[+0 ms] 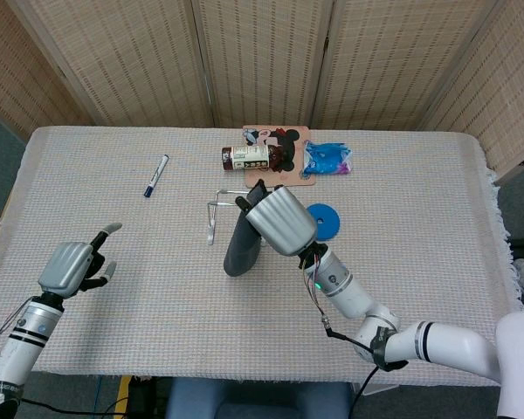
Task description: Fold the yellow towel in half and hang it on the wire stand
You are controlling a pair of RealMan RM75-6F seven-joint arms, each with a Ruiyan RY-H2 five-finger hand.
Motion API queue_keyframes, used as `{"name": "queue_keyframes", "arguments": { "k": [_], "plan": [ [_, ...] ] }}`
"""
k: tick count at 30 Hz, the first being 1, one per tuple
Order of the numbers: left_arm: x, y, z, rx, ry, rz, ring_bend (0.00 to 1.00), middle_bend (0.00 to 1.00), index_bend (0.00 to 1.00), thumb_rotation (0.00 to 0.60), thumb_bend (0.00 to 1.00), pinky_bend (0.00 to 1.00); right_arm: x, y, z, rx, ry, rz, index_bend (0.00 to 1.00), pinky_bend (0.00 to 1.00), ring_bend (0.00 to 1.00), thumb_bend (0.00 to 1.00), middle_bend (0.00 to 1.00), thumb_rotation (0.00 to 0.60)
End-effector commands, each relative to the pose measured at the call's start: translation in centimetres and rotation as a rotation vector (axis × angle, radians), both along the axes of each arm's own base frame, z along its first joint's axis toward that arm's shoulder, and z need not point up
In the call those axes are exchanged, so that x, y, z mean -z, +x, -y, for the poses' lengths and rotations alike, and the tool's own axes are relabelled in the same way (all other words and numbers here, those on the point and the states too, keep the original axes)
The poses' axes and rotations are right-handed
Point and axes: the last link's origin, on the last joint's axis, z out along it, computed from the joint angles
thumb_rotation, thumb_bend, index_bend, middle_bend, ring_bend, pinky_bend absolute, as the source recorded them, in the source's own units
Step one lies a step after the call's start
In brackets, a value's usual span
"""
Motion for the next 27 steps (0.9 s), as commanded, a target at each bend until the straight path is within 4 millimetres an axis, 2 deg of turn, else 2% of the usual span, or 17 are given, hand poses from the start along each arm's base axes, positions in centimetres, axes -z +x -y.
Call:
{"name": "queue_keyframes", "arguments": {
  "k": [1,9,15,21,27],
  "plan": [
    [0.0,-0.3,0.2,-0.005,-0.004,-0.007,0.79,0.97,0.13,0.6,0.51,0.89,0.5,0.9,1.2,0.029,-0.03,-0.013,0.66,1.0,1.0,0.59,0.98,0.6],
    [0.0,-1.1,0.5,-0.026,-0.011,-0.008,0.79,0.97,0.13,0.6,0.51,0.88,2.0,2.9,4.9,0.108,-0.098,-0.058,0.66,1.0,1.0,0.59,0.98,0.6],
    [-0.1,-1.7,0.6,-0.043,-0.012,-0.008,0.79,0.97,0.13,0.6,0.51,0.88,3.2,3.8,6.8,0.134,-0.127,-0.102,0.66,1.0,1.0,0.59,0.98,0.6],
    [0.1,-2.1,0.7,-0.058,-0.014,-0.008,0.79,0.97,0.13,0.6,0.51,0.89,5.1,3.2,8.6,0.165,-0.133,-0.166,0.66,1.0,1.0,0.59,0.98,0.6],
    [0.1,-2.5,0.7,-0.073,-0.017,-0.016,0.79,0.97,0.13,0.6,0.51,0.88,6.1,3.0,10.4,0.186,-0.154,-0.199,0.66,1.0,1.0,0.59,0.98,0.6]
  ]
}}
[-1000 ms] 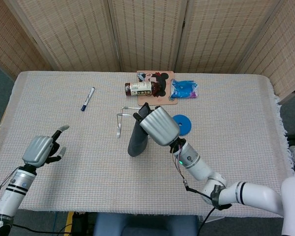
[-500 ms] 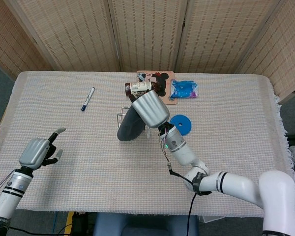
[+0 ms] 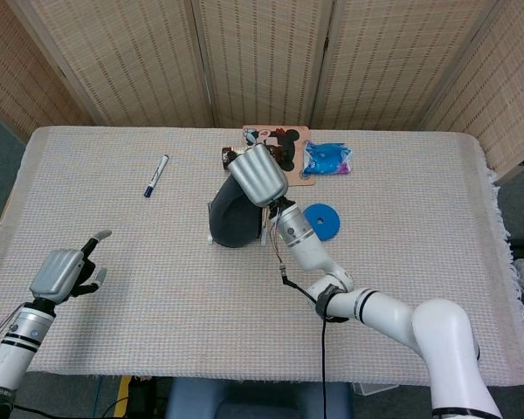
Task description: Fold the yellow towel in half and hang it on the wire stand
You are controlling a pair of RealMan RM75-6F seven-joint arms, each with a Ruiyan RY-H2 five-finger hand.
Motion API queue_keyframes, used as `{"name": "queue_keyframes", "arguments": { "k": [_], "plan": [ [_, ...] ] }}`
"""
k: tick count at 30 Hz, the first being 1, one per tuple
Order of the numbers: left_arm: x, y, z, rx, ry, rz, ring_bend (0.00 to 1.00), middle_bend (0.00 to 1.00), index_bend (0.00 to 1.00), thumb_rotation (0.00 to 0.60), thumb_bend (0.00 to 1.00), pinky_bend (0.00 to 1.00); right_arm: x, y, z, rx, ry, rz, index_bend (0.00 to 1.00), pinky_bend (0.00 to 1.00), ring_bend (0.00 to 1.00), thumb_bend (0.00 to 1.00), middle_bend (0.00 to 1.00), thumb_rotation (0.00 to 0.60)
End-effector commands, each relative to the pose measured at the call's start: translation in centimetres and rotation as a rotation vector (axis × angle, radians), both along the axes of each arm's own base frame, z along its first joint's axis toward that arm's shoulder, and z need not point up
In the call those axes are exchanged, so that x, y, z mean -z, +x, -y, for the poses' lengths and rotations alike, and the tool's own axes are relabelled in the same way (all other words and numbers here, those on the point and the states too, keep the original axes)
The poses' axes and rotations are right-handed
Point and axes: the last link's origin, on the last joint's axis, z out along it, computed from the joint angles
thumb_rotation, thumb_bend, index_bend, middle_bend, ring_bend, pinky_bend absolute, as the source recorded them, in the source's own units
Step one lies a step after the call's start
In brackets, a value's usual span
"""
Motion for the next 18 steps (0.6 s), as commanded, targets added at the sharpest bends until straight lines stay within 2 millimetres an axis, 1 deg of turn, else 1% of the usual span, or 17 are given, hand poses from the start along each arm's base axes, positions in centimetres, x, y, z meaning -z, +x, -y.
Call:
{"name": "queue_keyframes", "arguments": {
  "k": [1,12,18],
  "plan": [
    [0.0,-0.1,0.0,-0.005,0.0,-0.002,0.79,0.97,0.13,0.6,0.51,0.88,1.4,0.4,1.0,0.014,0.019,-0.012,0.66,1.0,1.0,0.59,0.98,0.6],
    [0.2,-0.2,-0.4,-0.021,-0.004,-0.011,0.79,0.97,0.13,0.6,0.51,0.89,2.3,0.9,3.7,0.061,0.033,-0.008,0.66,1.0,1.0,0.59,0.98,0.6],
    [0.2,-0.4,-0.5,-0.037,0.0,-0.016,0.79,0.97,0.13,0.6,0.51,0.88,2.5,0.5,4.7,0.105,0.042,-0.015,0.66,1.0,1.0,0.59,0.97,0.6]
  ]
}}
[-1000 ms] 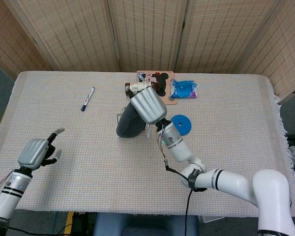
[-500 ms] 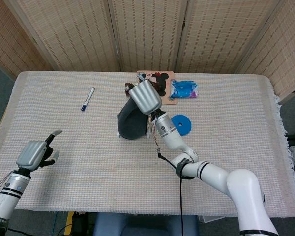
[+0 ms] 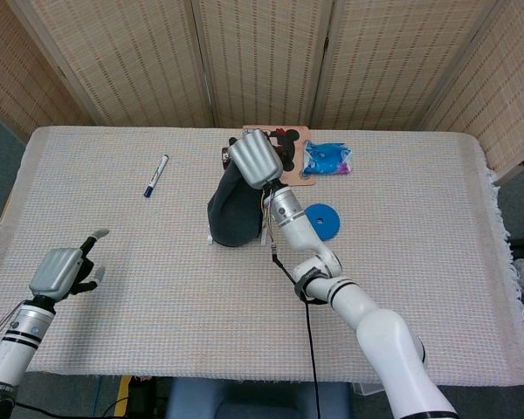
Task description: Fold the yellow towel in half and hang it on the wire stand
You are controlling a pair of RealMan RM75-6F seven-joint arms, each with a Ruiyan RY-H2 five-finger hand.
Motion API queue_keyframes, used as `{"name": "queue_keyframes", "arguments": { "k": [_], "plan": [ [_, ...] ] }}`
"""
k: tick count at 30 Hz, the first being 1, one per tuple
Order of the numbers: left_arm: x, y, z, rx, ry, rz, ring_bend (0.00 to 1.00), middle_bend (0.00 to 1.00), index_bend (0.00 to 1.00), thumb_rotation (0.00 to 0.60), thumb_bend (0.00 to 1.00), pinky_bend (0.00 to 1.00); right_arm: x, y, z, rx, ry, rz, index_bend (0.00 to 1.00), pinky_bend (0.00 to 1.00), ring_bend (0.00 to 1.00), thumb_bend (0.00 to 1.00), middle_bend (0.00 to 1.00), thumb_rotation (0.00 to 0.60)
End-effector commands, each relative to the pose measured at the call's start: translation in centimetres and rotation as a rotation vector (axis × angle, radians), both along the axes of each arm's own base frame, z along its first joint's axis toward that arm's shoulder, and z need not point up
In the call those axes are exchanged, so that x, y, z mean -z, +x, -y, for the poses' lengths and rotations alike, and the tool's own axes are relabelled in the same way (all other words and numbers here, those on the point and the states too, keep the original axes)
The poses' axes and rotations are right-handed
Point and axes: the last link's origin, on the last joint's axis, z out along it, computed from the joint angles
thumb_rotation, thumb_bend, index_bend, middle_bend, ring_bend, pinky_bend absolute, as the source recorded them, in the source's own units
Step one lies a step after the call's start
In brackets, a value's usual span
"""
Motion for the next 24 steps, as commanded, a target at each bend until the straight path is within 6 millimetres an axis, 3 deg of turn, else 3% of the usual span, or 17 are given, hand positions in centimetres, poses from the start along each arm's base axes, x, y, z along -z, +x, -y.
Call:
{"name": "queue_keyframes", "arguments": {
  "k": [1,6,8,12,14,17,24],
  "plan": [
    [0.0,-0.1,0.0,-0.007,0.001,-0.003,0.79,0.97,0.13,0.6,0.51,0.89,0.8,0.2,0.3,0.022,0.03,-0.003,0.66,1.0,1.0,0.59,0.97,0.6],
    [0.0,-0.2,-0.1,-0.016,0.001,-0.007,0.79,0.97,0.13,0.6,0.51,0.89,1.1,-0.3,0.6,0.055,0.048,-0.005,0.65,1.0,1.0,0.58,0.97,0.6],
    [0.0,-0.2,-0.1,-0.018,0.001,-0.009,0.79,0.97,0.13,0.6,0.51,0.89,1.3,-0.4,0.7,0.07,0.058,-0.005,0.61,1.0,1.0,0.56,0.96,0.6],
    [0.1,-0.1,-0.2,-0.022,0.002,-0.007,0.79,0.97,0.13,0.6,0.51,0.88,1.4,-0.6,1.0,0.101,0.066,-0.01,0.39,1.0,1.0,0.48,0.96,0.6],
    [0.0,-0.1,-0.2,-0.022,0.004,-0.007,0.79,0.97,0.13,0.6,0.51,0.88,1.3,-0.6,1.2,0.116,0.071,0.003,0.21,1.0,1.0,0.38,0.95,0.6],
    [0.0,-0.1,-0.1,-0.023,0.007,-0.007,0.79,0.97,0.13,0.6,0.51,0.89,1.3,-0.5,1.3,0.126,0.074,0.013,0.04,1.0,0.99,0.3,0.94,0.6],
    [-0.3,-0.3,-0.1,-0.025,0.012,-0.005,0.79,0.97,0.13,0.6,0.51,0.89,0.4,-0.6,1.5,0.115,0.064,0.051,0.0,1.0,0.98,0.26,0.92,0.6]
  ]
}}
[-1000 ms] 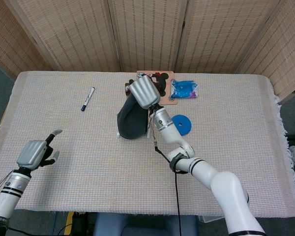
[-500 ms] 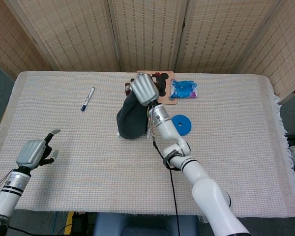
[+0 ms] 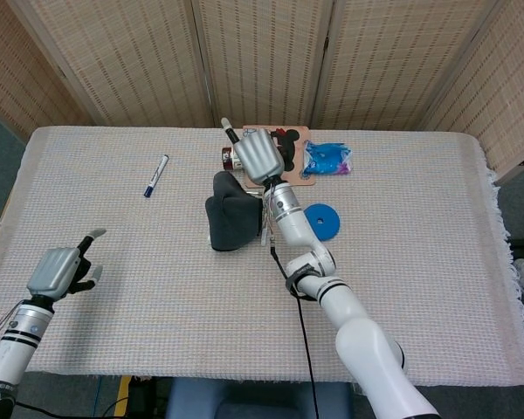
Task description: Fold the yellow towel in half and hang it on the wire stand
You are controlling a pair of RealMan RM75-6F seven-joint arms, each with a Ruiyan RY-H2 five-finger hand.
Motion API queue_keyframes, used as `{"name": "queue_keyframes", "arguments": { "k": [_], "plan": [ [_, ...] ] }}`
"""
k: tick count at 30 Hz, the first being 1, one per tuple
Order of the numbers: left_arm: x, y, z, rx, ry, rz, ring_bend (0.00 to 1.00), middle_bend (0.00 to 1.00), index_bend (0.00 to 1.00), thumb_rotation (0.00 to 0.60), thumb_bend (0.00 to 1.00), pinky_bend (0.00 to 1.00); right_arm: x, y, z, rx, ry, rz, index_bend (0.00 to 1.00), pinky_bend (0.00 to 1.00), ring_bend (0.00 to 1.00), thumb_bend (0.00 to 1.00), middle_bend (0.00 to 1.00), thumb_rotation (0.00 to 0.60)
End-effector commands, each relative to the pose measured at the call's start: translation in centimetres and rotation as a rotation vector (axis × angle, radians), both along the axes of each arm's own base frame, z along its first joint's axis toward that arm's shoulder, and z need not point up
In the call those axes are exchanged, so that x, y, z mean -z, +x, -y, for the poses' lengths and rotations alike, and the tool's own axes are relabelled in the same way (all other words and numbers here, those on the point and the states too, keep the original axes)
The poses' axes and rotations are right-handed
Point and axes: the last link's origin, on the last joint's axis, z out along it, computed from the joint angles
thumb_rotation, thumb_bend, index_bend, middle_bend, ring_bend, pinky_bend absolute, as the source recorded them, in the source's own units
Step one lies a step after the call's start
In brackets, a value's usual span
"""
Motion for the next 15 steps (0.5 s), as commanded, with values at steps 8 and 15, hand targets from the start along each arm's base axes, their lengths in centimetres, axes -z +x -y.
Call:
{"name": "queue_keyframes", "arguments": {
  "k": [8,15],
  "plan": [
    [-0.6,0.1,-0.4,0.014,0.016,0.007,0.78,0.96,0.13,0.6,0.51,0.88,-2.9,-2.7,-0.1,-0.057,-0.053,0.091,0.0,1.0,0.97,0.26,0.91,0.6],
    [-1.0,0.4,-0.7,0.028,0.03,0.017,0.71,0.9,0.13,0.6,0.51,0.88,-5.9,-6.8,-2.4,-0.121,-0.055,0.158,0.05,1.0,0.92,0.3,0.86,0.6]
  ]
}}
